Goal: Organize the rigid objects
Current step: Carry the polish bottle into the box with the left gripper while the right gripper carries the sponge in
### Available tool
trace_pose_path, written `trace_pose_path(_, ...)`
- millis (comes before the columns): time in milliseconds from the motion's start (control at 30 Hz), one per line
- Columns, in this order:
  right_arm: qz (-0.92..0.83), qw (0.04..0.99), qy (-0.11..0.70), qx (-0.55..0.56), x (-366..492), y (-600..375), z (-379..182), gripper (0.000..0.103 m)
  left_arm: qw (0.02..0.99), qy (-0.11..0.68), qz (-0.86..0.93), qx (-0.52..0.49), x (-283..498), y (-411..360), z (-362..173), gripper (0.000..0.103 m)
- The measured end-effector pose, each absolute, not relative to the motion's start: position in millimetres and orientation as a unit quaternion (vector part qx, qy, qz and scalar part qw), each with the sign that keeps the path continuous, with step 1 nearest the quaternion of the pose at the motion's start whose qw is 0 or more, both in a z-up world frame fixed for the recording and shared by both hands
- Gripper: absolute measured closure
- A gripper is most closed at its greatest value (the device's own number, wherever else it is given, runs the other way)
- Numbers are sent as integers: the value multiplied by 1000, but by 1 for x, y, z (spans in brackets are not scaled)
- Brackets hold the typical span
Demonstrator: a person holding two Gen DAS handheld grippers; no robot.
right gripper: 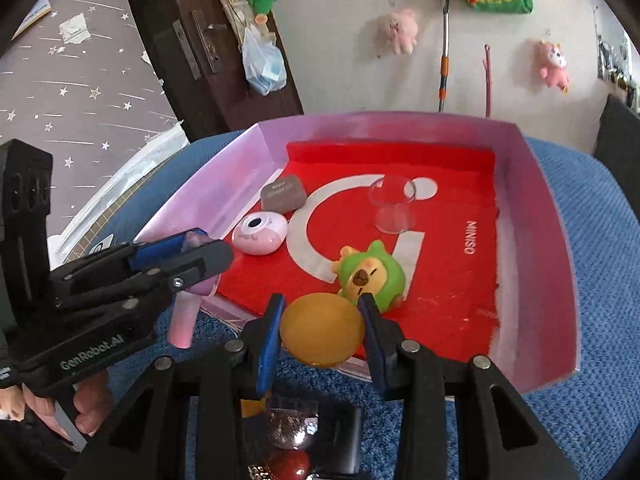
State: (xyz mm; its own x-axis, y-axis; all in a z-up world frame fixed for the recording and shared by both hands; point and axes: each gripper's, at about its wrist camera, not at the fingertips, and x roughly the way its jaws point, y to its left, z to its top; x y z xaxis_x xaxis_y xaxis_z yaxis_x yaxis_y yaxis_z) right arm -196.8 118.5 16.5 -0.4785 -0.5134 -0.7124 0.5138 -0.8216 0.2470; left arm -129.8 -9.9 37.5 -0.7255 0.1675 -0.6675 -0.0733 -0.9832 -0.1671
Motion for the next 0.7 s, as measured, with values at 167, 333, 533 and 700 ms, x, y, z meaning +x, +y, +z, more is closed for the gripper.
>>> trace_pose_path(167,-848,308,0,431,-205,110,10,63,62,-66,920,-381,-140,-12,26,69)
trace_pose_path(333,-839,314,1,445,-213,105,3,63,63,-68,912,-401,-150,-12,14,69)
trace_pose_path(533,-838,313,3,448,-216,107,4,63,64,-74,898,-428,-164,-11,1,69)
trace_pose_path(700,-826,323,-4,462,-217,110,1,63,61,-69,896,-434,-172,-10,0,69)
